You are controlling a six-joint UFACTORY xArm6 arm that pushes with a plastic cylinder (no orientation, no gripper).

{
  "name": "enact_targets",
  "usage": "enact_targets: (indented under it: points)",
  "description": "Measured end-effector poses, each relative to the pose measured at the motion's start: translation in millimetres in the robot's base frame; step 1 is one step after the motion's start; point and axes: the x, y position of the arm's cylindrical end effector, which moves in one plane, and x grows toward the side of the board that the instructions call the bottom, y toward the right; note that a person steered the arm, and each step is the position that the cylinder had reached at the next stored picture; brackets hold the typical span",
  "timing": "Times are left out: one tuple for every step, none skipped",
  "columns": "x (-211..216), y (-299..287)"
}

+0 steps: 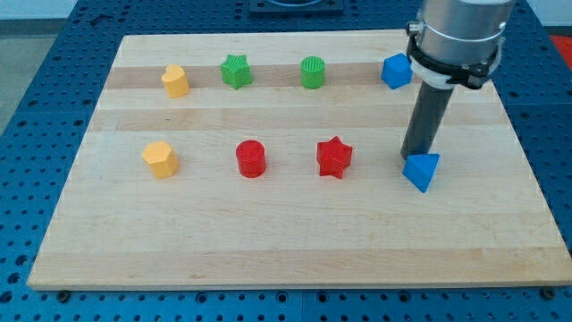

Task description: Nudge the red star slightly left

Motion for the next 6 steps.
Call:
enact_targets:
  points:
    - [16.9,13.8]
    - [43.0,22.8]
    - [63.7,30.7]
    - [61.6,22.2]
    - [28.5,-5.6]
    - [-6.5,-28.4]
